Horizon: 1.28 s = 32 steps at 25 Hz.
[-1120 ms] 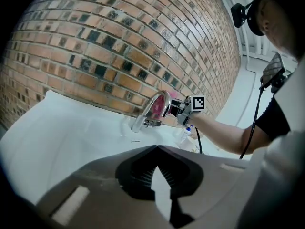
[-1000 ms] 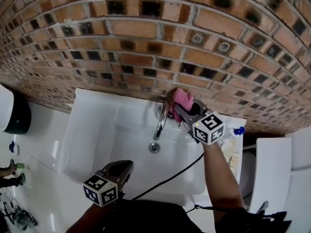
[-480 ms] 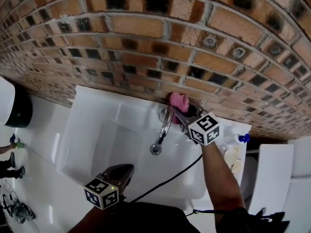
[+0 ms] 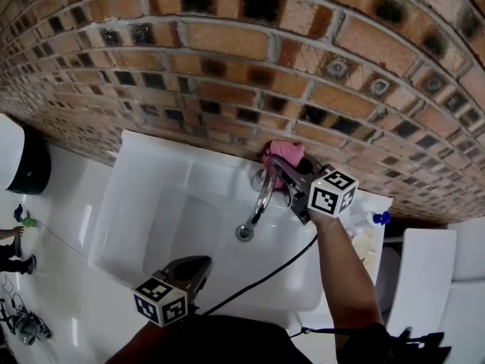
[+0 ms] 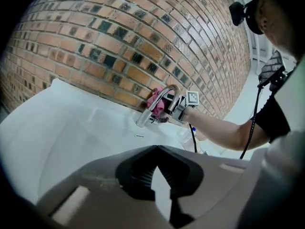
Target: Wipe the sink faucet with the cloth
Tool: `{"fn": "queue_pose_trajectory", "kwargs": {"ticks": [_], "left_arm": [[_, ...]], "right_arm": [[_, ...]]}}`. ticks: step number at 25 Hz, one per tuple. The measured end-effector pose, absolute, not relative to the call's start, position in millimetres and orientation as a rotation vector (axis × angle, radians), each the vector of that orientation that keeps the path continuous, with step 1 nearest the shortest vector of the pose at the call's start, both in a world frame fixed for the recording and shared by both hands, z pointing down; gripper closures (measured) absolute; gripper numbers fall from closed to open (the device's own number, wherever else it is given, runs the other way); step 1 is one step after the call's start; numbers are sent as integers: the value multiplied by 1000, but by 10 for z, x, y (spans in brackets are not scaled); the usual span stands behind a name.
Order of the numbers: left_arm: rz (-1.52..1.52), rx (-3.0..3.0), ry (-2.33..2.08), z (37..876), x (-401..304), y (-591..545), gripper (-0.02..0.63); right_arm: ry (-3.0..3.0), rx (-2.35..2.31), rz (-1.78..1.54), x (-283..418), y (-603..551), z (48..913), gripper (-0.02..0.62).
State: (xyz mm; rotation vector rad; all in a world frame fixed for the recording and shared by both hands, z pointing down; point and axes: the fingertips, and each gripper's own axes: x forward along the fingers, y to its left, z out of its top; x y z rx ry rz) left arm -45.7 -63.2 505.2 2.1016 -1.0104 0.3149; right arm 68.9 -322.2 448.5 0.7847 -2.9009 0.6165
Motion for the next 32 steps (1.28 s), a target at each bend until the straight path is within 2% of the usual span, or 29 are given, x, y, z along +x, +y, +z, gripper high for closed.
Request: {"fn": "queue_pose_trajectory", "kwargs": {"ticks": [9, 32], "left_arm": [[273, 2134, -998, 4948, -477, -591, 601], [242, 2226, -921, 4761, -776, -292, 601]], "right_arm": [[-2943, 630, 466, 453, -2977, 3873, 514], [-2763, 660, 197, 188, -2354, 3551, 514]]}}
